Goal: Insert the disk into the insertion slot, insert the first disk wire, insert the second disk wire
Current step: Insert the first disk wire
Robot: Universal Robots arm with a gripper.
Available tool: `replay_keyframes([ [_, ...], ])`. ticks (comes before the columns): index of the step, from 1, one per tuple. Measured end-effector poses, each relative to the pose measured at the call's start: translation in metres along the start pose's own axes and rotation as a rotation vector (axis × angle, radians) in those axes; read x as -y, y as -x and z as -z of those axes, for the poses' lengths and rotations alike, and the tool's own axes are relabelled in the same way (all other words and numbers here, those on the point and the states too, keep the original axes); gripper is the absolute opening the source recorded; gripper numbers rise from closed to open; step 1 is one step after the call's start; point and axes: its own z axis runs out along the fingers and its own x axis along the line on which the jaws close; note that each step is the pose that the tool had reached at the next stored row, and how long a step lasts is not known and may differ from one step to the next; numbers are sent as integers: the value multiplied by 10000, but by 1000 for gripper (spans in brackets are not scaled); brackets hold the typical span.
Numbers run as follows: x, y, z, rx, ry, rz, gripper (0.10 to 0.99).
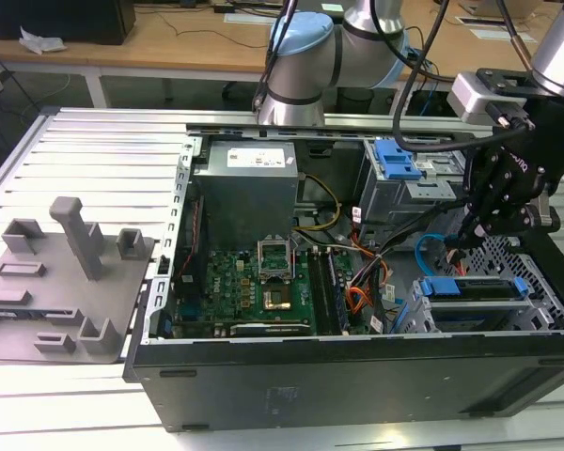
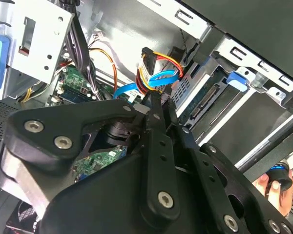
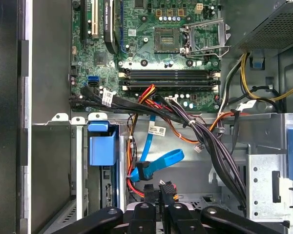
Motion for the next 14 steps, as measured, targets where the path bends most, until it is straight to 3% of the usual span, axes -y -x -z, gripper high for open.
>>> replay_keyframes([
  [4,0,0,0,-8,0,0,165],
  [8,51,-3,2,-7,2,0,165],
  [14,53,-78,1,-8,3,0,165],
])
